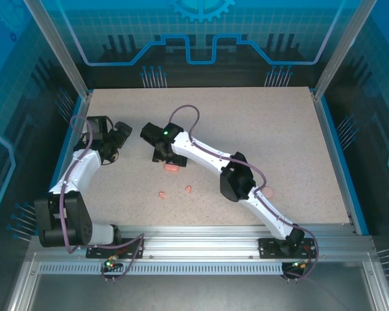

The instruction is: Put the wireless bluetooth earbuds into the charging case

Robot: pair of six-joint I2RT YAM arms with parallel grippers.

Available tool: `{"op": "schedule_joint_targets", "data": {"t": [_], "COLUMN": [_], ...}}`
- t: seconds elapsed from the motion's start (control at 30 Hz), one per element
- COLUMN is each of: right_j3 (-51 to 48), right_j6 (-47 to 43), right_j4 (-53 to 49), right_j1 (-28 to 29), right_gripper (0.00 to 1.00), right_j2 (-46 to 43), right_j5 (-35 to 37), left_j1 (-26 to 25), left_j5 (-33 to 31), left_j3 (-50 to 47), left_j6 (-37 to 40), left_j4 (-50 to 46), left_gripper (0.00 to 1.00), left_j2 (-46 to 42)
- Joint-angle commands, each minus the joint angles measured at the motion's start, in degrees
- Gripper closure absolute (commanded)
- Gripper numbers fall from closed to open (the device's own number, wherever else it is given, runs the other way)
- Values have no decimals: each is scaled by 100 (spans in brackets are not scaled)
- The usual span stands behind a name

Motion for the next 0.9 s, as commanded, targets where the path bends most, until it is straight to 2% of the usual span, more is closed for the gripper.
{"op": "schedule_joint_targets", "data": {"t": [0.0, 0.1, 0.4, 0.87], "right_j3": [404, 627, 605, 182], "right_j6": [100, 168, 267, 399], "right_j4": [-109, -109, -170, -190], "right_j1": [75, 64, 73, 132], "right_gripper": [20, 24, 23, 19], "right_j2": [366, 602, 842, 601], "right_j5": [207, 133, 85, -102], "left_j1": [95, 109, 188, 197], "left_j5": [262, 324, 491, 589], "left_j3": [-73, -63, -32, -36], "left_j6": [-143, -141, -90, -55], "left_j4": [88, 100, 188, 242], "left_gripper": [1, 1, 1, 1], "left_j2": [64, 82, 82, 87]}}
